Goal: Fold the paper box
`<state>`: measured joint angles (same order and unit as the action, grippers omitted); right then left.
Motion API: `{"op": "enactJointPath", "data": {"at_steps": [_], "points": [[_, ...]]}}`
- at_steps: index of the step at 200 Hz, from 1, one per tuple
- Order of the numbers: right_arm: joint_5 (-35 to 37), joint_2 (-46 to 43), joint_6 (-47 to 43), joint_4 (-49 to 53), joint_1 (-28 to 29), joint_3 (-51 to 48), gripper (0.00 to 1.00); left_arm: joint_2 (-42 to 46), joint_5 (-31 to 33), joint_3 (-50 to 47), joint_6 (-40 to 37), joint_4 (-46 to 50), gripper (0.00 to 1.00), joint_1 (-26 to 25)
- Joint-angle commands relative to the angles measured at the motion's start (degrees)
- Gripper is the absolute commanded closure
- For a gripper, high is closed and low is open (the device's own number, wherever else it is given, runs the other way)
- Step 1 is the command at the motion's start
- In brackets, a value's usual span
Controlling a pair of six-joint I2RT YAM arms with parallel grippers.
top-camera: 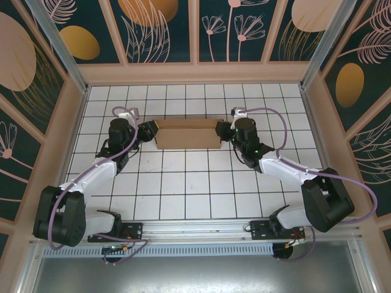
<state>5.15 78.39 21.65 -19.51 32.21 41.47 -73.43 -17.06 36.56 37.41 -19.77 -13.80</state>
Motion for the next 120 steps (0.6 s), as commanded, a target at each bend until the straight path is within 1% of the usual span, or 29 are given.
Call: {"op": "enactJointPath", "data": {"at_steps": [1,14,31,66,97,120], "points": [[-2.26,1.04,-0.47,12.56,0.62,-1.54,0.6,-2.27,0.87,-3.19,0.72,5.36,0.63,0.19],[-2.4,1.07,-0.29,13.03,0.34,-1.19,0.57,-1.95,1.19,-4.14,1.02,5.06,0.59,0.23],[-3.15,2.09,0.23,13.44,0.32,-1.67,0.55,-1.41,1.4,-5.49,1.61,4.22,0.57,0.22],[-4.0,3.95,1.86,10.86,0.39,-6.1,0.53,-0.9,1.94,-8.32,2.69,3.58,0.51,0.2],[-3.4,3.11,1.18,11.51,0.31,-5.64,0.51,1.53,3.33,-5.96,1.36,6.31,0.48,0.28],[-2.68,3.18,0.96,11.03,-0.06,-5.65,0.51,-0.56,2.57,-4.94,0.69,6.68,0.47,0.59]]}}
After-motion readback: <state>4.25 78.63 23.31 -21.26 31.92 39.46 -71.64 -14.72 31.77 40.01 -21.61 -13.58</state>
